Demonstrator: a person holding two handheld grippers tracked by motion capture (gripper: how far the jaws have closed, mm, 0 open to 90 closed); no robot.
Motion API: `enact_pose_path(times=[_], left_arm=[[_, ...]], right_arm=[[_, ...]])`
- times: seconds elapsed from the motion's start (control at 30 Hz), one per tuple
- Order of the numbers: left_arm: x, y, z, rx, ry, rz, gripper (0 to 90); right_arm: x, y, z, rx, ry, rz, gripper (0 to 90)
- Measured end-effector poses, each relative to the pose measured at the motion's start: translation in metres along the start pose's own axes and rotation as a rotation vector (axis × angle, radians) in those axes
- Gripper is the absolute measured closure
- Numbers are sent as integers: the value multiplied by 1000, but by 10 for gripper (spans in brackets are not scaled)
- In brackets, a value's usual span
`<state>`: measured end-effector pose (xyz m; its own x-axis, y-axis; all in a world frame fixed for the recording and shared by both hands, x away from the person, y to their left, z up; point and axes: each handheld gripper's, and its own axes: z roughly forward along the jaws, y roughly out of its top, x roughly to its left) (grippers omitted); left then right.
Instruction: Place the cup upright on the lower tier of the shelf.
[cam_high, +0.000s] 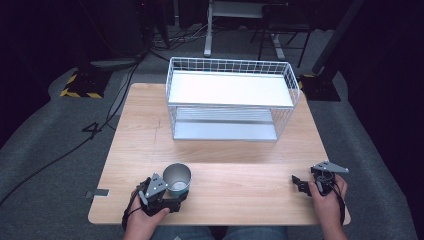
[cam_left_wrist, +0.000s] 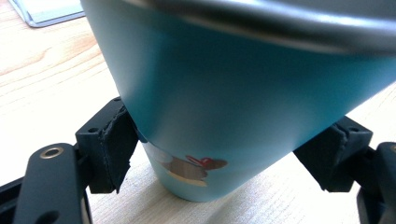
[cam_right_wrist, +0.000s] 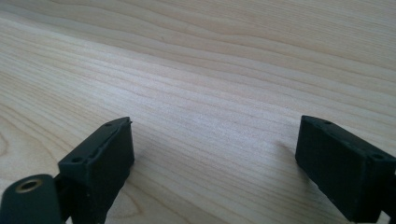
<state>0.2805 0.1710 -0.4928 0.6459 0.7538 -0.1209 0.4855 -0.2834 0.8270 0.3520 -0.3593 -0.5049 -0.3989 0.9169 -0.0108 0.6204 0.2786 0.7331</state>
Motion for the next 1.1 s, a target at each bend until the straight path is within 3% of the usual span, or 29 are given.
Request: enact_pose_path(times=[0.47, 1.1], left_arm=[[-4, 10, 0, 10, 10, 18, 214], [-11, 49, 5, -16, -22, 43, 214]], right_arm=[[0, 0, 0, 0, 0, 0, 117], [0, 0, 0, 0, 1, -3, 118]])
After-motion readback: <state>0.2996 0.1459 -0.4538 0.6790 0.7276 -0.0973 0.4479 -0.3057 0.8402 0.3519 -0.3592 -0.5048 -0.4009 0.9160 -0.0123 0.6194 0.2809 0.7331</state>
